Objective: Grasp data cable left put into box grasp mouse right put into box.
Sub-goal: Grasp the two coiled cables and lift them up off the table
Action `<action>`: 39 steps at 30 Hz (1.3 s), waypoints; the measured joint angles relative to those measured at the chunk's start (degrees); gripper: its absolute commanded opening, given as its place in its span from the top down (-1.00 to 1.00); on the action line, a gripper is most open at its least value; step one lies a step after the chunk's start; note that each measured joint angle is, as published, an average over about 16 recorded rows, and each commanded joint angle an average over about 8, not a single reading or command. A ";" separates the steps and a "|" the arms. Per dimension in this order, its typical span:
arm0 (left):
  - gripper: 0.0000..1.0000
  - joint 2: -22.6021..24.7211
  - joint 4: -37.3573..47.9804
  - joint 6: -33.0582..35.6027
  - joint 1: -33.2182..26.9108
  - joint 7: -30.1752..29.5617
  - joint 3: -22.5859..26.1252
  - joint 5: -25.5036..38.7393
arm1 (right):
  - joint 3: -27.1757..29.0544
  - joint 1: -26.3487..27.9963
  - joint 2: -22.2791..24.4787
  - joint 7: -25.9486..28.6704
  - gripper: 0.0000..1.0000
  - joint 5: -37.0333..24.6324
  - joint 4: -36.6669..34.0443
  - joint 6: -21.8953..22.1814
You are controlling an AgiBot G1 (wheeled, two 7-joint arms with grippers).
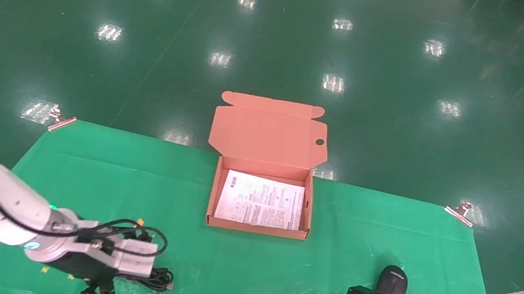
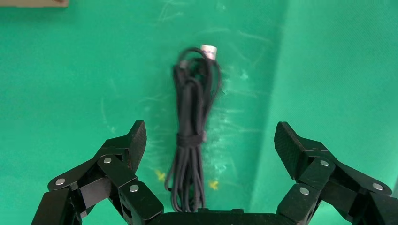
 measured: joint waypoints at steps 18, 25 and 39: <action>-0.60 6.89 25.38 -7.32 -3.81 8.43 -0.70 -0.49 | -0.42 -2.82 -6.49 -6.15 -0.91 -1.75 -13.65 9.61; 1.00 7.95 29.96 -9.63 -4.71 12.73 -0.74 -0.29 | -0.95 -3.01 -8.46 -8.22 0.75 -2.69 -18.15 11.40; 1.00 8.13 30.97 -10.44 -4.89 14.36 -0.86 -0.47 | -1.19 -3.14 -9.03 -8.83 1.00 -3.08 -19.64 11.96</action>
